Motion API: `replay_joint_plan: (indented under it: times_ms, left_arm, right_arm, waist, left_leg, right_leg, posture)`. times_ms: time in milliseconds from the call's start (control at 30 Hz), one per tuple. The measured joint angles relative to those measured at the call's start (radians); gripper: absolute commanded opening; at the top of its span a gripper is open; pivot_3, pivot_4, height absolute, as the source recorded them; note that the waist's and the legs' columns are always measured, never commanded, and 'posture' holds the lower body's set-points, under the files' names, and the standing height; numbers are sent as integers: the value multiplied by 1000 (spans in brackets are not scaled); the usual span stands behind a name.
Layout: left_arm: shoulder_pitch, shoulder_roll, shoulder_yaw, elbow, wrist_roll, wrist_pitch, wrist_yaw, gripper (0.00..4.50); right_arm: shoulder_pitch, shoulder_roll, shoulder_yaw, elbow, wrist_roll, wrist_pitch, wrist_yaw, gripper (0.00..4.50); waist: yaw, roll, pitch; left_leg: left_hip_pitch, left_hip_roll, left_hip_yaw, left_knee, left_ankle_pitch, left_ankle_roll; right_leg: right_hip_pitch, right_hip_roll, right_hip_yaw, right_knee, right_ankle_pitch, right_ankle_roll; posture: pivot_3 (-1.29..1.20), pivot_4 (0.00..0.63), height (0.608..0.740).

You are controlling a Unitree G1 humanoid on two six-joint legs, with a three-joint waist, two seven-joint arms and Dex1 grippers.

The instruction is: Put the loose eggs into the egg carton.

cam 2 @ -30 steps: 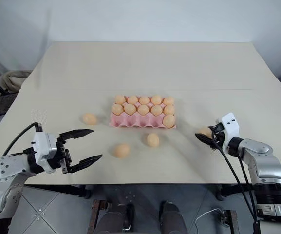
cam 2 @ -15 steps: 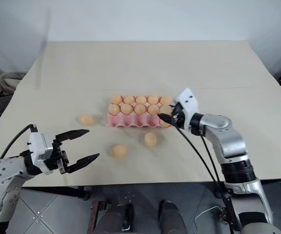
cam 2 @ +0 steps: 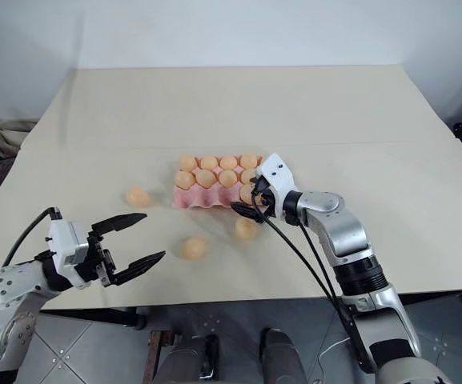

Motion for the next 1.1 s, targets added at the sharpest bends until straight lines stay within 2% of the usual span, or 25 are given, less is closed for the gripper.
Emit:
replay_joint_plan:
  times_ms: [167,333,533,800,967,1100]
  left_arm:
    - [2,4,6,10,0,1,-12,4500]
    - [4,38,54,84,-1,3,-41,4500]
    - [23,77,120,173,3,-26,-93,4500]
    - [-2,78,126,246,14,-55,-106,4500]
    - [-22,76,110,247,15,-55,-109,4500]
    - [-46,72,93,246,17,-55,-109,4500]
  right_arm:
    - [114,-133,-97,-144,90,-55,145,4457]
    - [347,-271,-274,-182,183,-219,340,4457]
    - [618,-365,-444,-197,229,-343,466,4457]
    - [796,-332,-544,-212,229,-505,451,4457]
    - [825,-320,-544,-212,222,-551,418,4457]
    - [793,-320,-526,-214,222,-552,406,4457]
  waist:
    - [10,0,0]
    - [9,0,0]
    - [3,0,0]
    - [6,0,0]
    - [4,0,0]
    - [4,0,0]
  left_leg:
    - [0,0,-1,0,-1,2]
    - [0,0,0,-1,-3,3]
    - [2,1,0,-1,-5,-1]
    - [4,1,1,0,-5,-1]
    - [3,1,1,0,-5,-1]
    - [3,1,1,0,-5,-1]
  right_leg:
    - [2,0,-1,-5,0,0]
    - [4,0,-1,-8,0,1]
    - [5,0,-1,-8,0,1]
    - [7,0,0,-8,0,-1]
    - [6,0,0,-9,0,1]
    - [6,0,0,-8,1,1]
  posture:
    - [0,150,740]
    - [0,150,740]
    - [0,150,740]
    - [0,150,740]
    - [0,150,740]
    - [0,150,740]
